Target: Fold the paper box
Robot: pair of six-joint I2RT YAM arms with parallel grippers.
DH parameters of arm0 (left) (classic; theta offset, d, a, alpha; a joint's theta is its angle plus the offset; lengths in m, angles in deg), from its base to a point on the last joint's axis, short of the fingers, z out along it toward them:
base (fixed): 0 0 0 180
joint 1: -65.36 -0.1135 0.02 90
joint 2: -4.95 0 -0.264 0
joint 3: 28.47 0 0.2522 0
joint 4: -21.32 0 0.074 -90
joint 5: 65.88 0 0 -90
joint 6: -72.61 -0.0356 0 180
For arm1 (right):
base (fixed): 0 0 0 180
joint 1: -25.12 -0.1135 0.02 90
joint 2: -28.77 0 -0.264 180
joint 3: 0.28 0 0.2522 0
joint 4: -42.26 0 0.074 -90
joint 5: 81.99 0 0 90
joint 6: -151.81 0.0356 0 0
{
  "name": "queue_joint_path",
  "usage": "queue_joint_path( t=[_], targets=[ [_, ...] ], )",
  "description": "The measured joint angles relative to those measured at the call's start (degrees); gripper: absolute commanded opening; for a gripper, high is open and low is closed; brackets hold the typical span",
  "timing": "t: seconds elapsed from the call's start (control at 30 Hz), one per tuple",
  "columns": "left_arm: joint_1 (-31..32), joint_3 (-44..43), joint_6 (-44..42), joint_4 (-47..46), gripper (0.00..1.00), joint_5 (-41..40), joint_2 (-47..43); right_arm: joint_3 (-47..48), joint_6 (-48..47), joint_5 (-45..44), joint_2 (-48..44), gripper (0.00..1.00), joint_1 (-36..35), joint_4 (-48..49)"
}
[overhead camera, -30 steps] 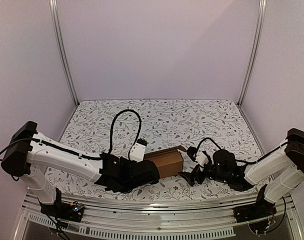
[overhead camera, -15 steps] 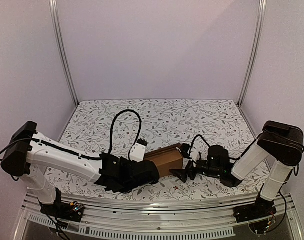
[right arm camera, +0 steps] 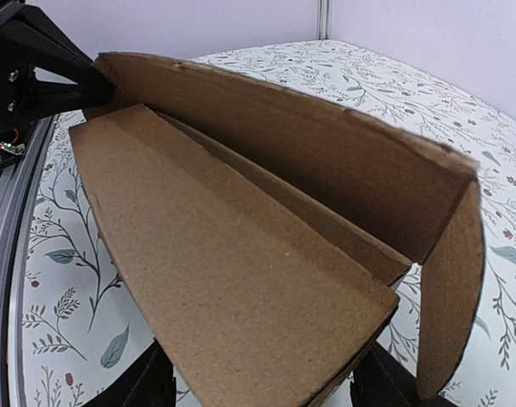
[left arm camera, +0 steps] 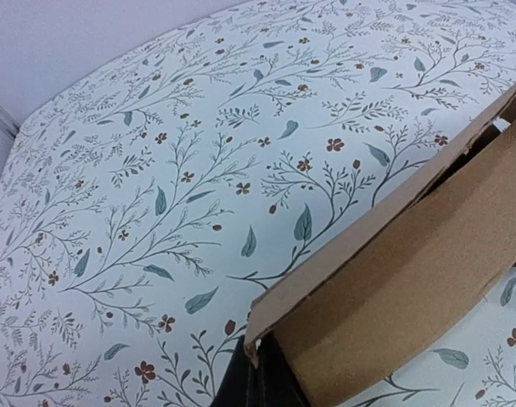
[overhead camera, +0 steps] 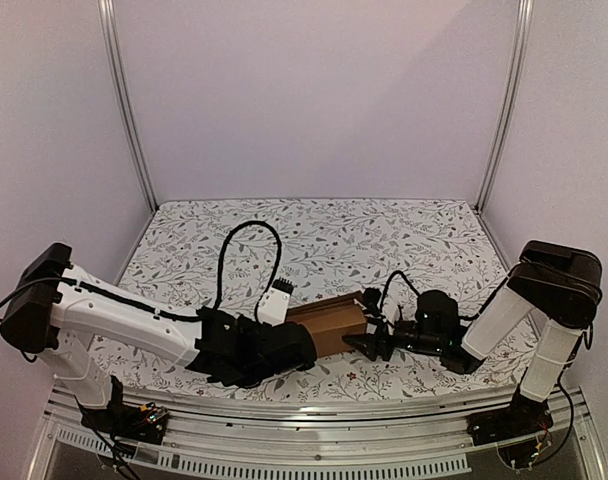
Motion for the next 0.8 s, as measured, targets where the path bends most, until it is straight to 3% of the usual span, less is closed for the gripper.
queue_joint_path(
  t=[0.3, 0.63, 0.8],
  targets=[
    [0.00, 1.62, -0.90, -1.25, 0.00, 0.00, -0.94, -4.13, 1.25, -2.54, -1.01, 0.46, -3.02, 4.00],
    [-0.33, 3.67, -5.31, -3.45, 0.00, 3.28, -4.11, -7.50, 0.72, -16.63, -2.97, 0.27, -12.13, 5.40],
    [-1.46, 4.00, -7.28, -2.99, 0.13, 6.58, -5.97, -7.63, 0.22, -25.53, -2.95, 0.22, -17.57, 5.64]
  ],
)
